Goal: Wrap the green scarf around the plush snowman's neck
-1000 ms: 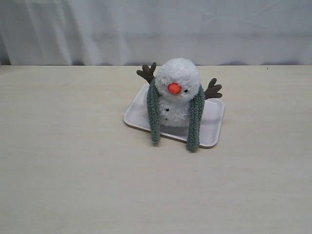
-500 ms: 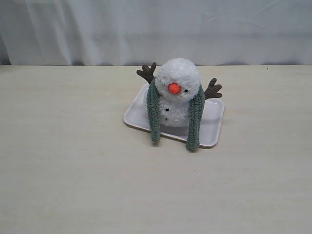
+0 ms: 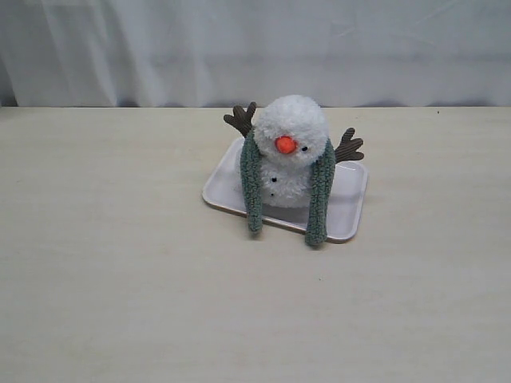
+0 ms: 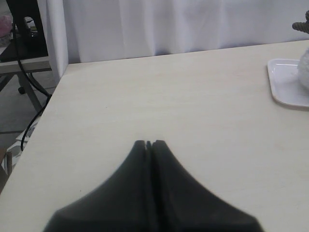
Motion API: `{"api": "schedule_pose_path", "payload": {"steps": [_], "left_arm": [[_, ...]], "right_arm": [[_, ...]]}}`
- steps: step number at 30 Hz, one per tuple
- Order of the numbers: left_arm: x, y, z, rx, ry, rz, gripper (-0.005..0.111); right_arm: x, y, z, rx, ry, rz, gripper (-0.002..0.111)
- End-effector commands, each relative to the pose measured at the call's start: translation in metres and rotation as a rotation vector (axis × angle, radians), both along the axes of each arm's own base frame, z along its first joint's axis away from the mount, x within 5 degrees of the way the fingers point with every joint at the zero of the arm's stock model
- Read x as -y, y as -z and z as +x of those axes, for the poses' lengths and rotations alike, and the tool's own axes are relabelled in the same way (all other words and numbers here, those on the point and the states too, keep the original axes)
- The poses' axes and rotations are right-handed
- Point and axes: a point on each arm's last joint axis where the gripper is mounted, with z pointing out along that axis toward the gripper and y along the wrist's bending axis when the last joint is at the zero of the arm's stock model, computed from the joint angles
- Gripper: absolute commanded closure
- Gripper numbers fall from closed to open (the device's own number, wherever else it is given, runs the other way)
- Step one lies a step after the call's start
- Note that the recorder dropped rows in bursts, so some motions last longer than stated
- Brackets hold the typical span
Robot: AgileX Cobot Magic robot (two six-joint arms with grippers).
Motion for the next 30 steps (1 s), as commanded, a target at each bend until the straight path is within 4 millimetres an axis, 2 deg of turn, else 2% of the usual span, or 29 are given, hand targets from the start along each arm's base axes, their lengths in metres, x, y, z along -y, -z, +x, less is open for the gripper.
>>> {"api": "schedule_pose_path", "payload": {"steps": [1,10,18,23,30], "left_arm": [[0.0,-0.001,0.0,0.012,0.009,0.002,0.107],[0.0,-0.001,0.0,0.012,0.009,0.002,0.107],[0.0,0.0,0.0,0.01,0.009,0.002,0.107],[0.0,0.0,0.0,0.01,0.009,0.002,0.107],[0.0,0.0,0.0,0.01,0.009,0.002,0.107]], "right_arm": [[0.001,0.01,0.003,-0.019,0.025,-0.031,0.104],[0.002,0.04,0.01,-0.108,0.04,-0.099,0.104],[0.003,0.048,0.011,-0.17,0.046,-0.091,0.104],[0.004,0.068,0.014,-0.258,0.048,-0.09,0.104],[0.004,0.071,0.014,-0.284,0.047,-0.073,0.104]]}}
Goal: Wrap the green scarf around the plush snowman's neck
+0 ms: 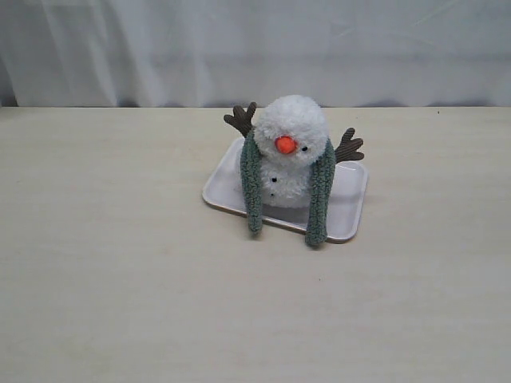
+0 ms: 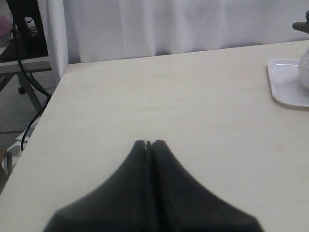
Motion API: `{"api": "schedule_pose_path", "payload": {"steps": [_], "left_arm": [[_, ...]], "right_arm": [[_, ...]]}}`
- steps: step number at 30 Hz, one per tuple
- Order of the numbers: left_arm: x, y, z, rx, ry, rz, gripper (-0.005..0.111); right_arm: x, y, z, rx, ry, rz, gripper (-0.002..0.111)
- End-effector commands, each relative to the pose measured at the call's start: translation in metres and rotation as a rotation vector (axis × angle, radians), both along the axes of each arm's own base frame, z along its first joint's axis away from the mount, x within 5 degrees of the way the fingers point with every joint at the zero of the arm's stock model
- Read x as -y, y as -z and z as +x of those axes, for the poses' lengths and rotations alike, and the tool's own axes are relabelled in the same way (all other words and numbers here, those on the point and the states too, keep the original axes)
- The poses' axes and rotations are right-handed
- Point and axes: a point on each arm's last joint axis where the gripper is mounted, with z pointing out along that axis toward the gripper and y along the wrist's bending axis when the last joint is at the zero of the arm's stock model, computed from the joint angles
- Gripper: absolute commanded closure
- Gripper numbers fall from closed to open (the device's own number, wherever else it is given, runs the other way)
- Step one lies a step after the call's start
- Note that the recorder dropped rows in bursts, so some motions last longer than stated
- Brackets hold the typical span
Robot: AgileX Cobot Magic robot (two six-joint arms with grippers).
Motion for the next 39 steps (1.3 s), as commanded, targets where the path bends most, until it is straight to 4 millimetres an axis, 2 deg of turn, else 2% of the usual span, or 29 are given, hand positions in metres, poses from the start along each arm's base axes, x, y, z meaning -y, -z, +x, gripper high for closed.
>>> {"api": "schedule_pose_path", "payload": {"steps": [1,7,18,39], "left_arm": [[0.0,0.0,0.0,0.01,0.009,0.002,0.107],[0.0,0.0,0.0,0.01,0.009,0.002,0.107],[0.0,-0.001,0.0,0.012,0.009,0.002,0.107],[0.0,-0.001,0.0,0.012,0.009,0.002,0.107]], "right_arm": [[0.0,0.002,0.0,-0.01,0.005,0.016,0.104],[0.0,0.003,0.0,-0.019,0.006,0.023,0.104],[0.002,0.018,-0.003,-0.185,0.029,0.049,0.104],[0.002,0.019,-0.003,-0.205,0.034,0.03,0.104]]}}
